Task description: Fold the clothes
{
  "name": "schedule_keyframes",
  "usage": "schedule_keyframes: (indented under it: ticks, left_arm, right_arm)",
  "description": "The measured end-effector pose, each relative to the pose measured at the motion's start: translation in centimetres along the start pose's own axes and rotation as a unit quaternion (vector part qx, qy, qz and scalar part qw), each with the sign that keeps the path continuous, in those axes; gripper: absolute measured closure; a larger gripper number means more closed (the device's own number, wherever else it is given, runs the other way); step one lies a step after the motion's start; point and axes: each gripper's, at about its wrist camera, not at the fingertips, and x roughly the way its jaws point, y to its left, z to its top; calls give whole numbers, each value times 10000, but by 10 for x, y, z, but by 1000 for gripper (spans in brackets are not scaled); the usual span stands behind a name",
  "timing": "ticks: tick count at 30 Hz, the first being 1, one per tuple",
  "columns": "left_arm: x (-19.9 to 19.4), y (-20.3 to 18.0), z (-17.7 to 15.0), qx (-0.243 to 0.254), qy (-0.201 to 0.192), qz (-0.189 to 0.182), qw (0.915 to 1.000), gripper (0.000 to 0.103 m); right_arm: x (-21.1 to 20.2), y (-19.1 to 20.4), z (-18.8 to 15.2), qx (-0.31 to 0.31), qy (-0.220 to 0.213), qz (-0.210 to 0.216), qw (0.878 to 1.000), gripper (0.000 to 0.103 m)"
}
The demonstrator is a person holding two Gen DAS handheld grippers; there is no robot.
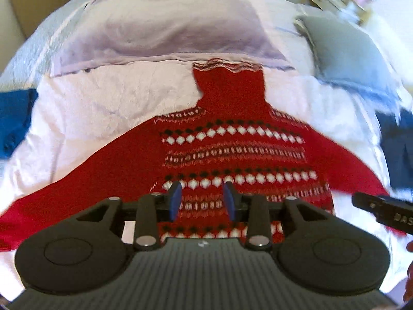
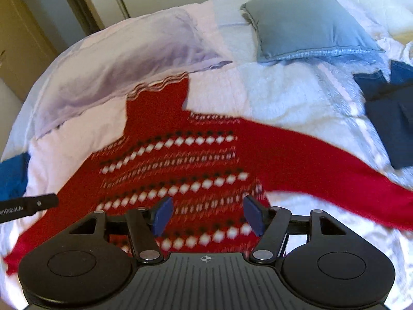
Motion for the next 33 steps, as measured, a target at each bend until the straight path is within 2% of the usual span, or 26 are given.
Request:
schedule_keyframes:
  ticks: [4, 7, 9, 11, 16, 25, 33]
  left_arm:
    - [-37, -3, -21, -31, 15, 169, 9999, 72]
    - [-70, -8, -33, -35, -179, 260, 9995, 71]
    - [-89, -13, -41, -36, -343, 352, 9988, 64]
    - [-107, -19, -50, -84, -485, 413, 9979, 64]
    - [-141, -40, -95, -359, -660, 497, 9959, 63]
    - [-195, -87, -199, -449, -563, 626, 9954, 63]
    - [-234, -113, -251, -457, -648, 777, 9938, 60]
  right_arm:
    - [-34, 19, -20, -333, 0, -154, 9993, 39]
    - [-57, 28, -27, -455, -87, -116, 9989, 39]
    - [-73, 30, -34, -561, -111, -46, 9984, 39]
    - [-88, 29, -45, -705, -135, -17, 9974, 39]
    - [-121, 11, -87, -973, -125, 34, 9952, 39]
    - [-190, -43, -169, -911, -134, 129, 9957, 39]
    - [-236, -65, -211, -935, -169, 363, 9948, 39]
